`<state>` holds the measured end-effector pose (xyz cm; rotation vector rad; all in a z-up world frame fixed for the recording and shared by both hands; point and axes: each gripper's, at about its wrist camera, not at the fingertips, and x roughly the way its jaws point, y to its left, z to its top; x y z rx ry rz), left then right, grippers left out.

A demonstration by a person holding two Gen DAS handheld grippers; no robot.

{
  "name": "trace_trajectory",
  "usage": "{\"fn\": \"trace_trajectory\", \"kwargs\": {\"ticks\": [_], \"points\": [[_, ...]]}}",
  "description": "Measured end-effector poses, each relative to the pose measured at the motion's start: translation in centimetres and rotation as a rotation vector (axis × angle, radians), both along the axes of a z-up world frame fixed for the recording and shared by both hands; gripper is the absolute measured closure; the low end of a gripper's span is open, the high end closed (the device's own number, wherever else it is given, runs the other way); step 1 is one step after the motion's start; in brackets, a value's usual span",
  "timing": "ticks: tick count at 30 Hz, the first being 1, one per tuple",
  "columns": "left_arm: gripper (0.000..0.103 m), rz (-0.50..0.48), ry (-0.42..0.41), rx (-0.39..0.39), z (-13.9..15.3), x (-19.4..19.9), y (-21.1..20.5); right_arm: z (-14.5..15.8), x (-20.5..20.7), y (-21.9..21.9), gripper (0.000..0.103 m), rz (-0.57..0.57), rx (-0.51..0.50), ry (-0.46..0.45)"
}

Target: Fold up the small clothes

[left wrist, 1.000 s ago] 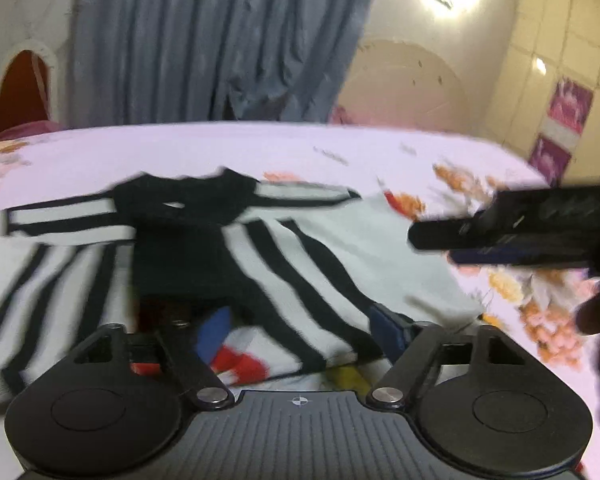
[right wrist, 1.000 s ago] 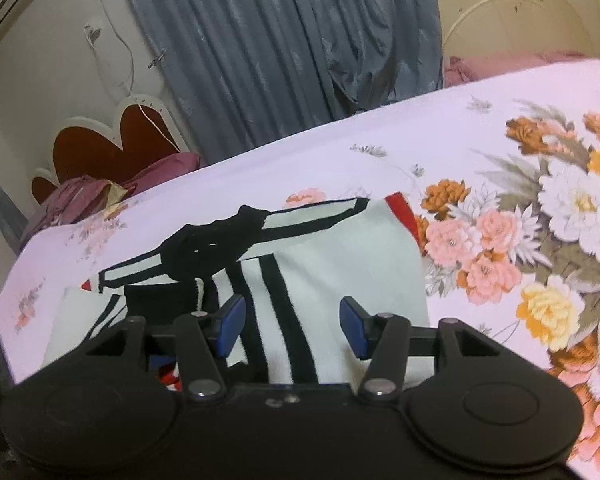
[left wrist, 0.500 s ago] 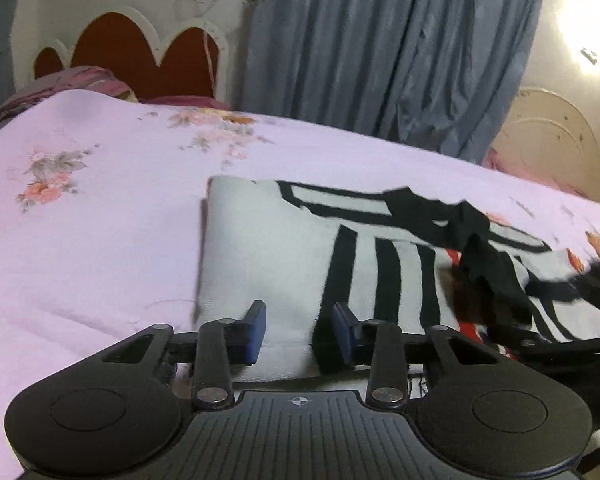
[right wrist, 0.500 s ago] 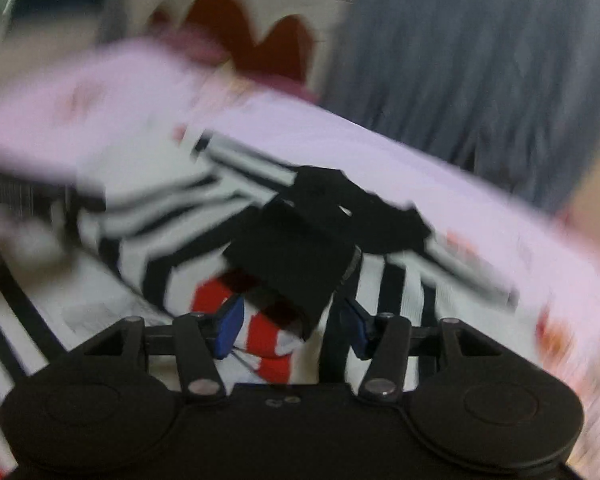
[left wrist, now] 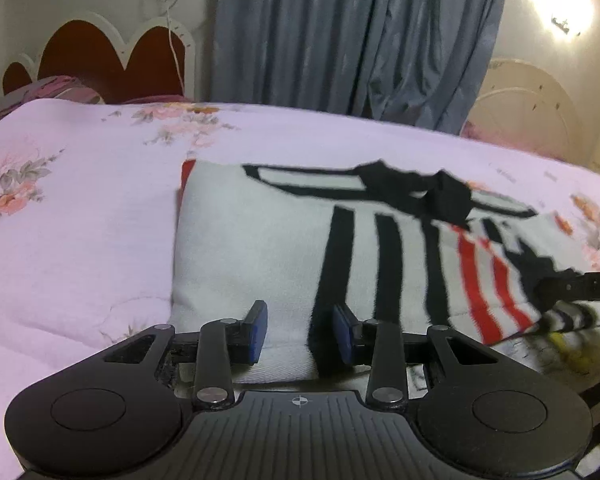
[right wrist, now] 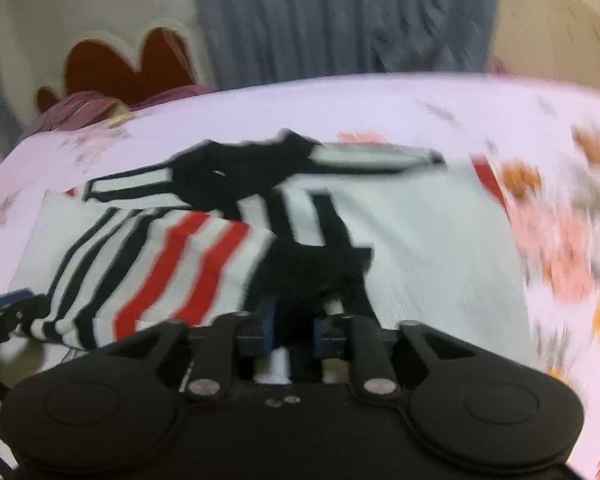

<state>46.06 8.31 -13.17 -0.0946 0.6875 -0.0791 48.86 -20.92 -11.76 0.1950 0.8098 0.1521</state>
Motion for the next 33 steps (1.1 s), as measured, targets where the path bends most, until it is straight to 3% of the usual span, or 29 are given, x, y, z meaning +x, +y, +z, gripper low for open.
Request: {"fn": "trace_trajectory", "kwargs": {"ticks": [2, 4, 5, 6, 8, 12, 13, 15, 19, 24, 26, 28, 31, 32, 33], "points": [[0.066, 0.011, -0.015, 0.009, 0.4, -0.3, 0.3, 0.1, -0.3, -0.9, 0.059, -0.031, 0.058, -0.004], [0.066, 0.024, -0.017, 0.008, 0.4, -0.2, 0.6, 0.0, 0.0, -1.5, 0.061, -0.038, 0.117, 0.010], [0.066, 0.026, -0.005, 0.014, 0.1, 0.1, 0.8, -0.2, 0.3, -1.7, 0.071, -0.042, 0.134, 0.024], [0.066, 0.031, 0.004, 0.024, -0.1, 0.4, 0.8, -0.2, 0.6, -1.8, 0.098, -0.037, 0.136, 0.031], [0.067, 0.037, 0.002, 0.021, -0.2, 0.8, 1.0, 0.3, 0.7, -1.5, 0.097, -0.015, 0.109, -0.001], [0.067, 0.028, -0.015, 0.038, -0.1, 1.0, 0.5, 3.6, -1.1, -1.0, 0.097, 0.026, 0.029, -0.161], [0.077, 0.015, 0.000, 0.040, -0.4, 1.2, 0.2, 3.9, -1.5, -1.3, 0.097, 0.021, 0.006, -0.183], [0.080, 0.007, 0.021, 0.085, -1.0, 1.4, -0.4, 3.1, -1.3, -1.9, 0.097, 0.018, -0.030, -0.146], [0.080, 0.013, 0.024, 0.081, -1.2, 1.5, -0.4, -0.4, 0.0, -2.4, 0.097, 0.014, -0.046, -0.030], [0.079, -0.015, 0.023, 0.117, -1.0, 1.5, -0.6, -0.3, 0.3, -1.8, 0.096, 0.012, -0.073, -0.028], [0.079, -0.019, 0.009, 0.098, -0.1, 1.6, -0.2, 0.9, 0.0, -2.2, 0.081, -0.033, -0.077, -0.074], [0.079, -0.017, -0.010, 0.082, 0.7, 2.4, 0.2, 1.8, 0.2, -2.8, 0.080, -0.057, -0.051, -0.110], [0.079, -0.019, -0.018, 0.120, 1.2, 5.6, 0.6, 2.3, 2.6, -2.8, 0.083, -0.054, -0.060, -0.095], [0.078, -0.021, -0.011, 0.134, 1.0, 7.1, 0.9, 2.3, 3.5, -2.6, 0.083, -0.047, -0.071, -0.091], [0.067, -0.015, 0.013, 0.148, 0.6, 8.9, 1.3, 2.1, 4.6, -2.2, 0.082, -0.031, -0.098, -0.074]]}}
